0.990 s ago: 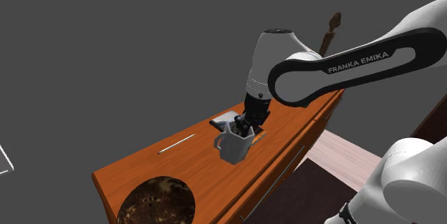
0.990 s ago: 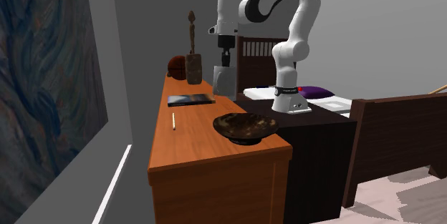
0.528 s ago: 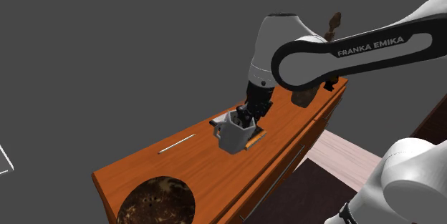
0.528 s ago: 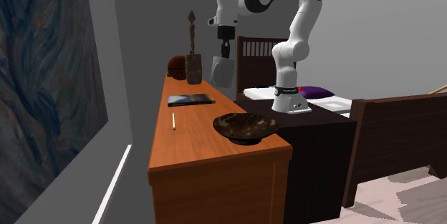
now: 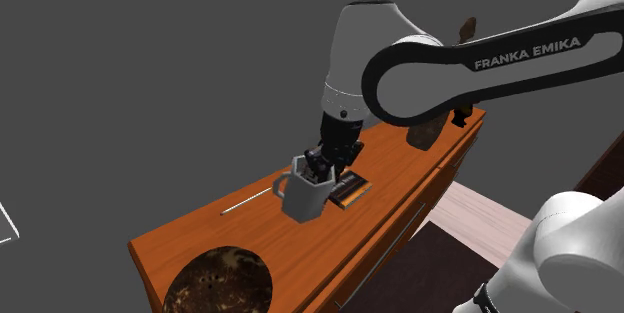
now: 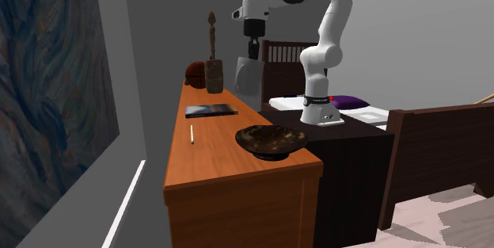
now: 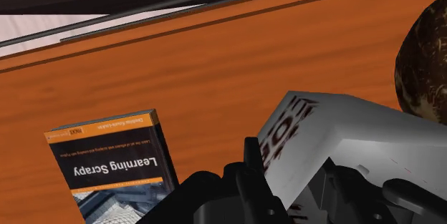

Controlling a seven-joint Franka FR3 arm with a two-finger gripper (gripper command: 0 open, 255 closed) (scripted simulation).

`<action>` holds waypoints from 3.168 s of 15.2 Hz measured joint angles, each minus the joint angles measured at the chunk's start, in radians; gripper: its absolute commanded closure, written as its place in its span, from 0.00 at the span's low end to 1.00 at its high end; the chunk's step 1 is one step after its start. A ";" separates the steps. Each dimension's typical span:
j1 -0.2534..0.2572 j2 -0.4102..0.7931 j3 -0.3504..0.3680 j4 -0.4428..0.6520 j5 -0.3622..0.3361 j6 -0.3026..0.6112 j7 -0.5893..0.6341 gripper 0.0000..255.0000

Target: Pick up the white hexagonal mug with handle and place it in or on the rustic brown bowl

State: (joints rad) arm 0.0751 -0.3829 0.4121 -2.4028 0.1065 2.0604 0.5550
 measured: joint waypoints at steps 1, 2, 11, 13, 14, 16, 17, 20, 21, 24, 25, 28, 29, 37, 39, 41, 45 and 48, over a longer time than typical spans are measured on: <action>0.007 0.008 0.017 0.018 0.002 -0.010 0.025 1.00; 0.012 0.029 0.039 0.047 -0.001 -0.018 0.054 1.00; 0.048 0.265 0.208 0.310 -0.095 -0.067 0.322 1.00; 0.063 0.323 0.240 0.373 -0.130 -0.085 0.385 1.00; 0.072 0.367 0.256 0.414 -0.157 -0.093 0.422 1.00; 0.083 0.404 0.267 0.434 -0.182 -0.086 0.456 1.00; 0.085 0.410 0.270 0.431 -0.187 -0.078 0.463 1.00; 0.088 0.424 0.271 0.409 -0.198 -0.046 0.476 1.00; 0.088 0.430 0.270 0.401 -0.203 -0.034 0.478 1.00; 0.091 0.451 0.271 0.377 -0.219 0.006 0.492 1.00; 0.092 0.456 0.270 0.368 -0.224 0.019 0.496 1.00; 0.096 0.481 0.269 0.350 -0.245 0.055 0.512 1.00; 0.096 0.486 0.268 0.340 -0.250 0.069 0.515 1.00; 0.103 0.525 0.263 0.310 -0.285 0.127 0.543 1.00; 0.103 0.526 0.263 0.310 -0.285 0.128 0.543 1.00; 0.103 0.526 0.263 0.309 -0.285 0.128 0.543 0.00; 0.103 0.526 0.263 0.310 -0.285 0.128 0.543 0.00; 0.103 0.520 0.265 0.319 -0.279 0.115 0.540 0.00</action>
State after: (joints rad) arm 0.1783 0.1367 0.6768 -2.0842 -0.1728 2.1755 1.0952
